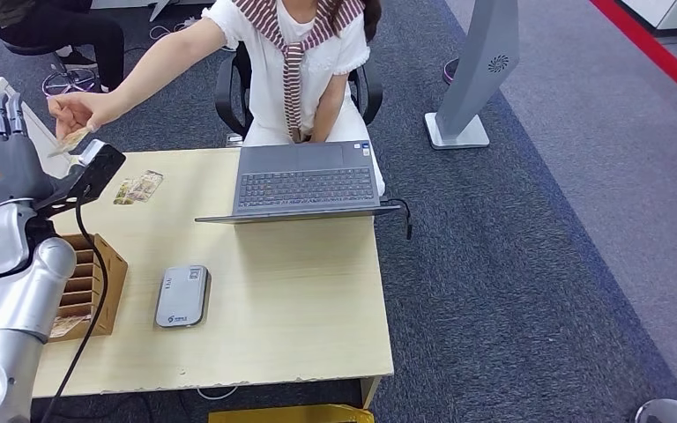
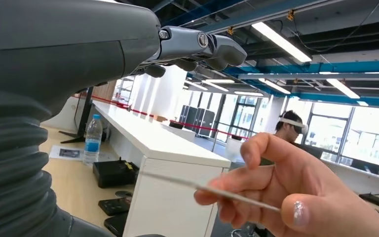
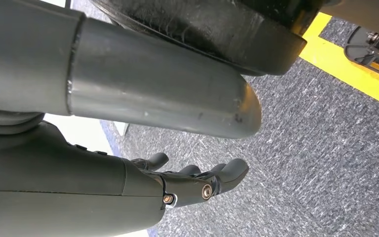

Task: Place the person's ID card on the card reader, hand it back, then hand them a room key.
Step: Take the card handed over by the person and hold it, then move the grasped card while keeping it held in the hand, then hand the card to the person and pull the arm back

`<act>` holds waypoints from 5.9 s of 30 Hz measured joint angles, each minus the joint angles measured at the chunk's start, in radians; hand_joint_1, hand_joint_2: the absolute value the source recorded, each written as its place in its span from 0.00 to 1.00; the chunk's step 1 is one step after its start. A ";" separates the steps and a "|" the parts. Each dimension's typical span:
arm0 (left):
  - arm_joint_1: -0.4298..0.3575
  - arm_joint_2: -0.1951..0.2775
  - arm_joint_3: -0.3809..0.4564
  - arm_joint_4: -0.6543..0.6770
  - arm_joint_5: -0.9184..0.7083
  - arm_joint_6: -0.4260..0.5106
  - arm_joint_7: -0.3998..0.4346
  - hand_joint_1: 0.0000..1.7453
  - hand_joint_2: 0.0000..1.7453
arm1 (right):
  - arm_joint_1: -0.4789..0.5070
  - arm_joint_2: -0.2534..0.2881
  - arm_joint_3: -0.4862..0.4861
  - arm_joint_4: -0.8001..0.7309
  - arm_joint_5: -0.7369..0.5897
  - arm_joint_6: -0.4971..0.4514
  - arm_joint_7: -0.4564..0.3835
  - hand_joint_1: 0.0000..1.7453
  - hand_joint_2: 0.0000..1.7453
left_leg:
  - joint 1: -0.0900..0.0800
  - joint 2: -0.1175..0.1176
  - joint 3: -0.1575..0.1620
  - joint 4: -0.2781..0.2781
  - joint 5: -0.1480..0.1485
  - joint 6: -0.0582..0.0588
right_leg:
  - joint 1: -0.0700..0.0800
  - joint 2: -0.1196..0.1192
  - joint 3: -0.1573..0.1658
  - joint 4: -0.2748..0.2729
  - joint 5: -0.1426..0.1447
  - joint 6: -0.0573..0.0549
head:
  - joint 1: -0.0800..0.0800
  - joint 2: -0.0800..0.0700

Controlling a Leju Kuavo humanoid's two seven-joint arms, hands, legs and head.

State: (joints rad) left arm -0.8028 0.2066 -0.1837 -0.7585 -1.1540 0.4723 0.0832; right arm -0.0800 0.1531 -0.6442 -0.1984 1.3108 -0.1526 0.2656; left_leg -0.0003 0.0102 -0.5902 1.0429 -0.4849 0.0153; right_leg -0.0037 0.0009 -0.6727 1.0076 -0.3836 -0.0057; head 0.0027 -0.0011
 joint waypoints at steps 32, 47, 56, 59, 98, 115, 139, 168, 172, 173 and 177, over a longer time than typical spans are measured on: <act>0.000 0.015 -0.010 0.061 0.063 -0.021 -0.026 1.00 1.00 | 0.000 -0.003 0.002 0.000 0.018 0.000 0.000 0.00 0.00 | 0.001 -0.002 -0.001 0.000 0.000 0.000 | 0.000 -0.001 0.000 0.000 0.000 0.000 | 0.000 0.000; 0.005 0.015 -0.010 0.064 0.071 -0.019 -0.035 1.00 1.00 | 0.000 -0.003 0.003 0.000 0.019 0.000 0.000 0.00 0.00 | 0.001 -0.002 -0.002 0.000 0.000 0.000 | 0.000 -0.001 0.000 0.000 0.000 0.000 | 0.000 0.000; 0.187 0.015 -0.038 -0.156 0.121 -0.033 -0.076 1.00 1.00 | 0.009 -0.003 0.001 0.000 -0.006 -0.012 -0.006 0.00 0.00 | 0.001 -0.001 -0.001 0.000 -0.001 0.000 | 0.000 0.000 -0.001 0.000 -0.001 0.000 | 0.000 0.000; 0.294 0.015 -0.067 -0.282 0.123 -0.054 -0.070 1.00 1.00 | 0.013 -0.003 -0.004 0.000 -0.015 -0.013 -0.006 0.00 0.00 | 0.001 -0.001 -0.001 0.000 -0.002 0.000 | 0.000 0.000 -0.001 0.000 -0.002 0.001 | 0.000 0.000; 0.411 0.015 -0.272 -0.322 0.116 -0.479 0.023 1.00 1.00 | 0.017 -0.003 -0.058 0.000 -0.017 -0.015 -0.006 0.00 0.00 | 0.001 -0.002 -0.002 0.000 -0.003 0.001 | 0.000 -0.001 -0.001 -0.001 -0.003 0.001 | 0.000 0.000; 0.360 0.034 -0.323 -0.250 0.156 -0.550 0.043 1.00 1.00 | 0.017 -0.003 -0.073 0.000 -0.010 -0.020 -0.005 0.00 0.00 | 0.001 -0.002 -0.002 0.000 -0.002 0.001 | 0.000 -0.002 0.000 0.000 -0.003 0.000 | 0.000 0.000; 0.566 0.049 -0.300 -0.589 0.120 -0.290 0.002 1.00 1.00 | 0.023 -0.003 -0.098 0.000 -0.013 -0.032 -0.006 0.00 0.00 | 0.001 -0.004 -0.003 0.000 -0.003 0.002 | 0.000 -0.002 -0.001 0.000 -0.005 0.002 | 0.000 0.000; 0.025 0.088 -0.171 -0.287 0.012 -0.050 -0.035 1.00 1.00 | 0.012 -0.003 -0.070 0.000 0.101 -0.013 -0.020 0.00 0.00 | 0.001 -0.005 -0.004 0.000 0.003 -0.001 | 0.001 -0.006 -0.002 0.000 0.001 -0.002 | -0.001 0.000; -0.020 0.075 -0.170 -0.193 0.012 -0.041 -0.034 1.00 1.00 | 0.011 -0.003 -0.062 0.000 0.108 -0.011 -0.020 0.00 0.00 | 0.001 -0.005 -0.004 0.000 0.003 -0.001 | 0.001 -0.005 -0.002 0.000 0.001 -0.002 | -0.001 0.000; -0.026 0.073 -0.170 -0.174 0.014 -0.039 -0.034 1.00 1.00 | 0.011 -0.003 -0.059 0.000 0.109 -0.011 -0.021 0.00 0.00 | 0.001 -0.005 -0.004 0.000 0.003 -0.001 | 0.001 -0.005 -0.002 0.000 0.001 -0.002 | -0.001 0.000; -0.037 0.067 -0.169 -0.120 0.020 -0.036 -0.034 1.00 1.00 | 0.012 -0.003 -0.055 0.000 0.109 -0.011 -0.021 0.00 0.00 | 0.001 -0.005 -0.004 0.000 0.003 -0.001 | 0.001 -0.005 -0.002 0.000 0.001 -0.002 | -0.001 0.000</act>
State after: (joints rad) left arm -0.8400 0.2734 -0.3526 -0.8781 -1.1337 0.4359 0.0487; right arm -0.0684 0.1503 -0.6988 -0.1984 1.4197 -0.1640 0.2449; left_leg 0.0011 0.0050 -0.5943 1.0426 -0.4820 0.0144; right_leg -0.0029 -0.0045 -0.6748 1.0074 -0.3830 -0.0078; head 0.0019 -0.0012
